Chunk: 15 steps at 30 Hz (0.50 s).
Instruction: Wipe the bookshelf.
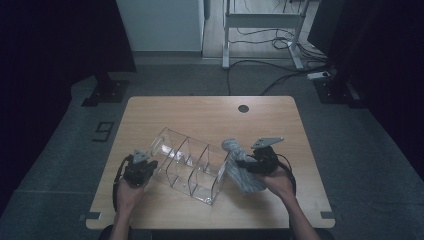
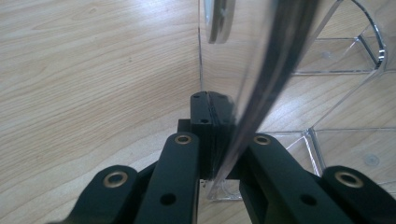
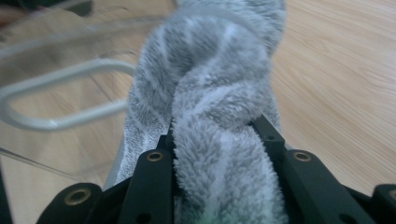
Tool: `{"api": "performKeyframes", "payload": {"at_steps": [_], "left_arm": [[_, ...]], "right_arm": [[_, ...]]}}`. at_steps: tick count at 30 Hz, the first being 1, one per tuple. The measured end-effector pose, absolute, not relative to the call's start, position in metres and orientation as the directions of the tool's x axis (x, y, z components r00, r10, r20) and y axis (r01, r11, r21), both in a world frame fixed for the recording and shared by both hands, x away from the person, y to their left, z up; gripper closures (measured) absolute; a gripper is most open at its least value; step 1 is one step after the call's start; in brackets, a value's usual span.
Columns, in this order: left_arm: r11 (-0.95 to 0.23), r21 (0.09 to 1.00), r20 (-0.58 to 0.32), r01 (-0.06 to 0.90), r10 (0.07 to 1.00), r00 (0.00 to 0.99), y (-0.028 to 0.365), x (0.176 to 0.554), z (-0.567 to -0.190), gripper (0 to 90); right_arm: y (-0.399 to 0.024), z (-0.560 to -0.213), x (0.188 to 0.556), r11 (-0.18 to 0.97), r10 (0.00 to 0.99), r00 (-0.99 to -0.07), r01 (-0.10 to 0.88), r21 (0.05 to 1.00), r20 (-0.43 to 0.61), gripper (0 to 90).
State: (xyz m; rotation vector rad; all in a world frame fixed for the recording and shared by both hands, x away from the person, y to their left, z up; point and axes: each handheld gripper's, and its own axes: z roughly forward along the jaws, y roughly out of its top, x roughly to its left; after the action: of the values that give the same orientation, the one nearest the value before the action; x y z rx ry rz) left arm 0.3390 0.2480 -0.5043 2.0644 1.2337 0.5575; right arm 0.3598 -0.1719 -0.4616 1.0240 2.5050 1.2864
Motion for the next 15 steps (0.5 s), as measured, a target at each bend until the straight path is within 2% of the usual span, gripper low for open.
{"api": "performKeyframes", "payload": {"at_steps": [7, 15], "left_arm": [[-0.347, 0.720, 0.044, 0.601, 0.887, 0.461, 0.246, 0.339, -0.504, 86.8], [-0.350, 0.716, 0.064, 0.604, 0.894, 0.443, 0.243, 0.342, -0.504, 86.9]], "right_arm": [[-0.155, -0.461, 0.354, 0.440, 0.610, -0.784, 0.452, 0.776, 0.111, 66.3], [-0.152, -0.453, 0.345, 0.447, 0.581, -0.808, 0.419, 0.790, 0.100, 66.5]]}}
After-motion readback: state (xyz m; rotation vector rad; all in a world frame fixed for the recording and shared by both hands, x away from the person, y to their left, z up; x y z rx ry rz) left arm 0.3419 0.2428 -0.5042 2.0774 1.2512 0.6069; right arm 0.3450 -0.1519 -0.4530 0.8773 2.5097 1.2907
